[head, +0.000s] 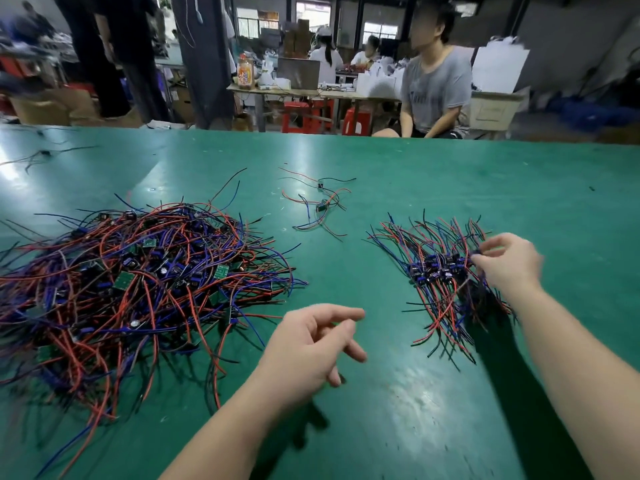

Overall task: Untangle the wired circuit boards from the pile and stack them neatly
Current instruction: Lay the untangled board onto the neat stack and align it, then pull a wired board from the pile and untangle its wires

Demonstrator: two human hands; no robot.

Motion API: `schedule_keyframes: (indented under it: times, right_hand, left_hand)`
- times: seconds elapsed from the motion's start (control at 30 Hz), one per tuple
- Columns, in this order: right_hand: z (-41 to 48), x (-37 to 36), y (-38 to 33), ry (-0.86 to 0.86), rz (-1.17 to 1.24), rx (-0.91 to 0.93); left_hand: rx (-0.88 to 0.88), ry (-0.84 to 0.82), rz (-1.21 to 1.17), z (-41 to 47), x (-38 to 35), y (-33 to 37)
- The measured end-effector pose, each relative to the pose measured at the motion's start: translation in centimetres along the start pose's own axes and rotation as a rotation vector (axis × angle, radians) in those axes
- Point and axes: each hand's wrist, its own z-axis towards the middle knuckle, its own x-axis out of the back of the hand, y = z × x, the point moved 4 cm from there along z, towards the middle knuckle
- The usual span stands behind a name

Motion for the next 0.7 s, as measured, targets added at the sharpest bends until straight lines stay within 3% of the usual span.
schedule_keyframes:
  times: [0.1, 0.17, 0.27, 0.4, 0.5, 0.6, 0.7]
  right_hand:
    - [-0.8, -1.1, 1.4, -0.070, -0.214, 0.074]
    - [-1.2, -1.1, 1.4, -0.061, -0.237, 0.090]
    - [-1.3, -1.0, 1.0, -0.138, -0.299, 0.091]
    - [-1.9, -0.6, -0.2, -0.363, -0.524, 0.066]
    - [-2.9, -0.4, -1.4, -0.503, -0.703, 0.092]
    - [-4.3, -0.2, -3.1, -0.522, -0.862, 0.189]
    - [-6.5, 0.1, -6.3, -0.465, -0.752, 0.311]
  left_hand:
    - [-0.206, 0.341, 0.557, 0.3, 2.8, 0.4]
    - [-0.272, 0.434, 0.737, 0.4, 4.0, 0.7]
    - [-0.208, 0.465, 0.881, 0.8, 5.0, 0.4]
    - [-0.072, 0.569, 1.093, 0.6, 6.0, -0.1]
    - [0.076, 0.529, 1.207, 0.7, 6.5, -1.2]
    - [0.219, 0.444, 1.335, 0.7, 6.6, -2.2]
    - [0.182, 0.452, 1.396, 0.8, 6.8, -1.8]
